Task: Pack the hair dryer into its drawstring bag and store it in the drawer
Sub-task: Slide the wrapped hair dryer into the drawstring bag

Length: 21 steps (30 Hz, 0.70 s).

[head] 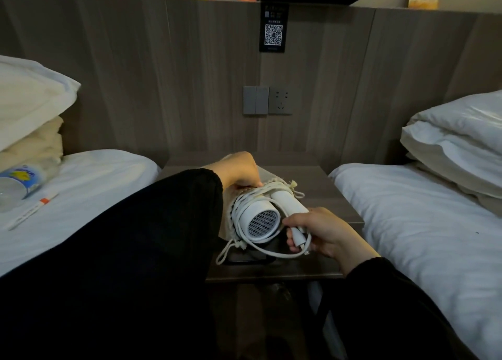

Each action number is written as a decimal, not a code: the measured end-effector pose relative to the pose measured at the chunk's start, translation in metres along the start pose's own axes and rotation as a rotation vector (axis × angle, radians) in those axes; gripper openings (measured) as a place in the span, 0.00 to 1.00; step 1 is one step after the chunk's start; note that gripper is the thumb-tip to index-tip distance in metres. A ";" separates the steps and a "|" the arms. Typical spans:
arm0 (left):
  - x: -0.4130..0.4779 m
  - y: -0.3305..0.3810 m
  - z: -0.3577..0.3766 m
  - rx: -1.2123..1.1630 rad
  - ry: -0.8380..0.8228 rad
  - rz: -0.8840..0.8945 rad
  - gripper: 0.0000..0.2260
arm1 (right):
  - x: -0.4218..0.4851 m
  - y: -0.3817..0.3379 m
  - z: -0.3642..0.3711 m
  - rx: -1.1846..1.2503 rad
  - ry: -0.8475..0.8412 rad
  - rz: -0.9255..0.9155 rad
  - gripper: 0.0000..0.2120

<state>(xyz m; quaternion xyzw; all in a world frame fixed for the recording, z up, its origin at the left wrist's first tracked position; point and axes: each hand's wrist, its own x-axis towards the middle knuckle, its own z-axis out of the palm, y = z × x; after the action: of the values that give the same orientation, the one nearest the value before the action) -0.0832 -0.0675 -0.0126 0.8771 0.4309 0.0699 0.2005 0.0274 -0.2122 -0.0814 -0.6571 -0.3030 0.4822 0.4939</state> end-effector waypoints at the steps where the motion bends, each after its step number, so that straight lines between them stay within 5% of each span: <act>1: 0.000 0.001 0.001 -0.013 0.002 0.005 0.12 | 0.000 0.000 0.000 -0.001 0.000 0.000 0.04; 4: -0.003 0.006 0.005 -0.106 0.029 0.084 0.04 | 0.001 0.000 -0.001 -0.005 -0.009 -0.002 0.04; 11: -0.021 0.027 0.010 -0.010 -0.030 0.428 0.04 | 0.002 -0.002 -0.005 0.082 -0.011 0.062 0.07; 16: -0.039 -0.002 0.020 -0.032 0.327 0.421 0.05 | 0.005 0.002 -0.009 0.290 -0.017 0.099 0.08; 21: -0.047 -0.044 0.051 -0.305 0.350 0.279 0.08 | 0.008 0.004 -0.012 0.401 0.015 0.108 0.08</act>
<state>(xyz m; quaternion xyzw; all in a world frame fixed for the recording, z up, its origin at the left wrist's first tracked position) -0.1294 -0.0949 -0.0750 0.8621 0.3184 0.3115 0.2414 0.0409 -0.2109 -0.0871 -0.5646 -0.1614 0.5536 0.5905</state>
